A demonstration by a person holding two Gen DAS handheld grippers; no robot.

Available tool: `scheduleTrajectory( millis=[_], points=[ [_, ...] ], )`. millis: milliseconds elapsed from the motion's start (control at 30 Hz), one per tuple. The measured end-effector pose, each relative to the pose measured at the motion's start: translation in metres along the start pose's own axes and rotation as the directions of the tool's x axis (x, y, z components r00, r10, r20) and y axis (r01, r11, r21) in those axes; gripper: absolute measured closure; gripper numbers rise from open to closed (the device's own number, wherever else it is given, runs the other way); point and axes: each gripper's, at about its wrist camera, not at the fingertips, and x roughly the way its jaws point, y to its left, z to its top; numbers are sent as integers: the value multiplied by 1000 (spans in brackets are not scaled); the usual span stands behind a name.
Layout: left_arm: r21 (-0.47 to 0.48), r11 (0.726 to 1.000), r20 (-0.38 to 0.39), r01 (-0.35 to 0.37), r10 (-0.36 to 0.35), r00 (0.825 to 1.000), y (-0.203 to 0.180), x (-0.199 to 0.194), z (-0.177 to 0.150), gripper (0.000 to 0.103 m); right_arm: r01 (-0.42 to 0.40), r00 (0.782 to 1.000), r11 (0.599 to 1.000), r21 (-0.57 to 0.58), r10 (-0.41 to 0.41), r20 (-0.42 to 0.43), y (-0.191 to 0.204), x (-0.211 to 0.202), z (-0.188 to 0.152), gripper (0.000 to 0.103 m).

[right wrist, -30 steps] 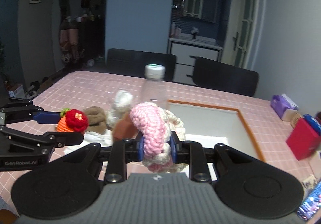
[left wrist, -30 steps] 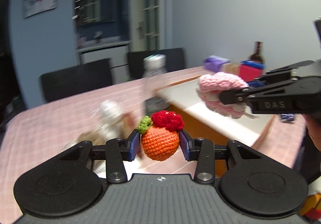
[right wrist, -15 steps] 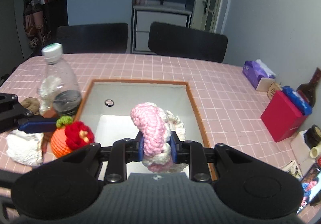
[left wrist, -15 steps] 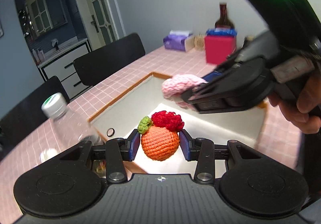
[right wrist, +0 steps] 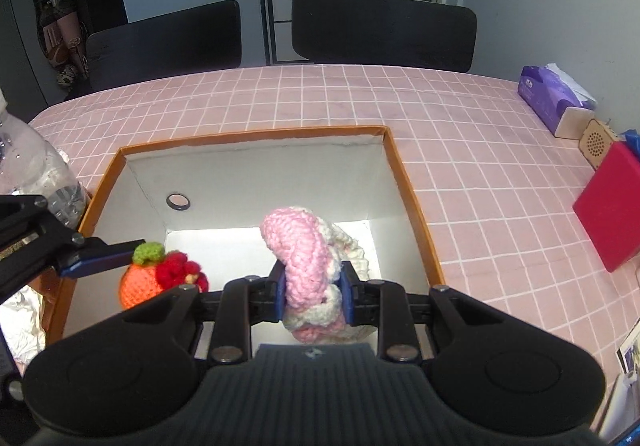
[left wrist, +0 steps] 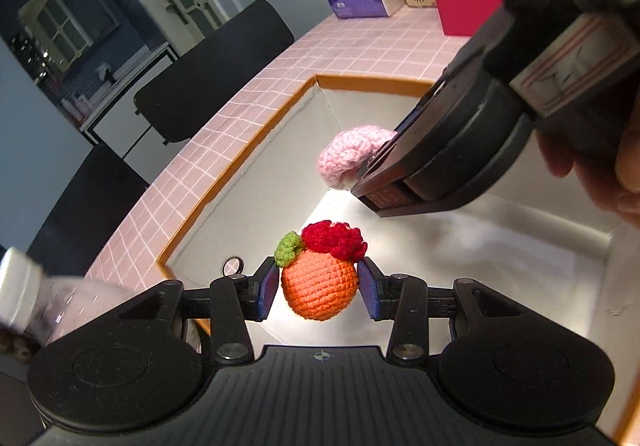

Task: Organize soft objects
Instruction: 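Carry the ball and pouch into the orange box while opening both grippers to release them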

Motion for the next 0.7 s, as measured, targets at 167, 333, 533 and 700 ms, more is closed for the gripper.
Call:
scheduleTrajectory(
  millis=[167,333,533,700],
  points=[
    [29,1000,-23,0,0,1000,-2,26,7,54,-28,1000,999,33,28,-12,-9,9,0,77],
    [34,999,-64,-1,3,998,-3,43,8,52,-38,999,999,14,38,-13,-9,11,0,77],
    [40,999,-80,-2,5,997,-3,40,6,46,-38,999,999,1,38,-17,-6,12,0,72],
    [45,999,-80,-13,16,997,-3,35,6,31,-52,998,999,-13,52,-19,-2,8,-1,58]
  ],
)
